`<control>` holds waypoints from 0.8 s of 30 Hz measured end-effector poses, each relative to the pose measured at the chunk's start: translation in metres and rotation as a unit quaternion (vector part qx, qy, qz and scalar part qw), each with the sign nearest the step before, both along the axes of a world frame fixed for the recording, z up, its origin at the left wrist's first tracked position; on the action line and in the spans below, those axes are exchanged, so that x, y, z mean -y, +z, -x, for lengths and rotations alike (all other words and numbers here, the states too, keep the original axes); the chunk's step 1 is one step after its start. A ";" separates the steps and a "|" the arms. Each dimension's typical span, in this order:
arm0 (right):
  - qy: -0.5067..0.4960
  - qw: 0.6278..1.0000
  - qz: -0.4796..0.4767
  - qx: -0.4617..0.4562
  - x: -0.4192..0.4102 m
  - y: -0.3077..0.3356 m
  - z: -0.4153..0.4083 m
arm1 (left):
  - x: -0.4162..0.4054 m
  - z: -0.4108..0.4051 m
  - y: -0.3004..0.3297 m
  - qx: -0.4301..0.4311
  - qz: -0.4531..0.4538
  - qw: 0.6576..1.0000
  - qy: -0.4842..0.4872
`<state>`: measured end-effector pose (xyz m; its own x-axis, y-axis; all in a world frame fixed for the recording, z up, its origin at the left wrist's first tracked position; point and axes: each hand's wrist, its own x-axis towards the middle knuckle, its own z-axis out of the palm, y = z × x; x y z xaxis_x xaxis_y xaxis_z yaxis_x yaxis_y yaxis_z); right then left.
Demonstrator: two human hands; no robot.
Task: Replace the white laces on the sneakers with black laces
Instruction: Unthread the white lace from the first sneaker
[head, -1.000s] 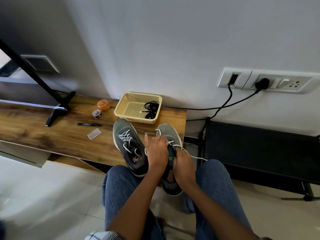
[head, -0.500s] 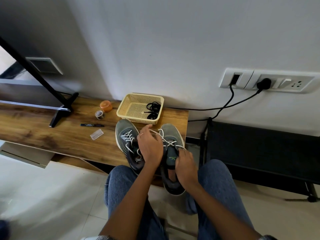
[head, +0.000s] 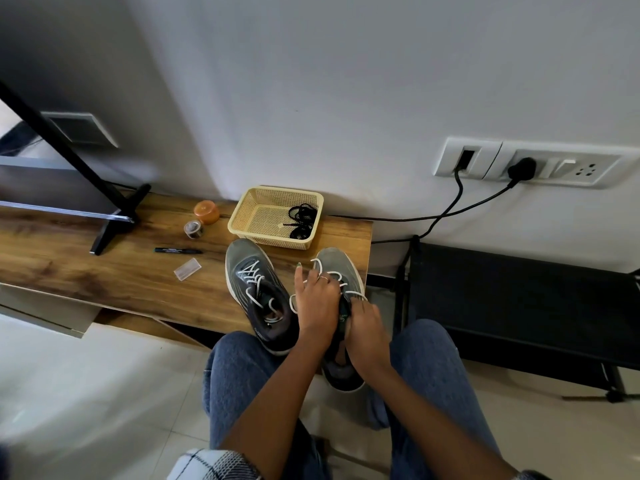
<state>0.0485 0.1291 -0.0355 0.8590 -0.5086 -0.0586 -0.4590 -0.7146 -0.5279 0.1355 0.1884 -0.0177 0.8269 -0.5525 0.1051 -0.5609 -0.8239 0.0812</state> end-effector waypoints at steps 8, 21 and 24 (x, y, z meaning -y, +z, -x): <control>0.002 1.000 -0.015 -0.012 0.002 0.005 0.002 | -0.005 -0.006 0.008 -0.042 0.279 0.934 0.218; -0.017 1.000 -0.014 -0.017 0.000 0.005 -0.001 | -0.007 -0.006 0.021 -0.027 0.358 0.887 0.291; -0.016 1.000 -0.010 -0.006 -0.001 0.005 -0.001 | -0.009 0.001 0.010 -0.027 0.217 0.971 0.093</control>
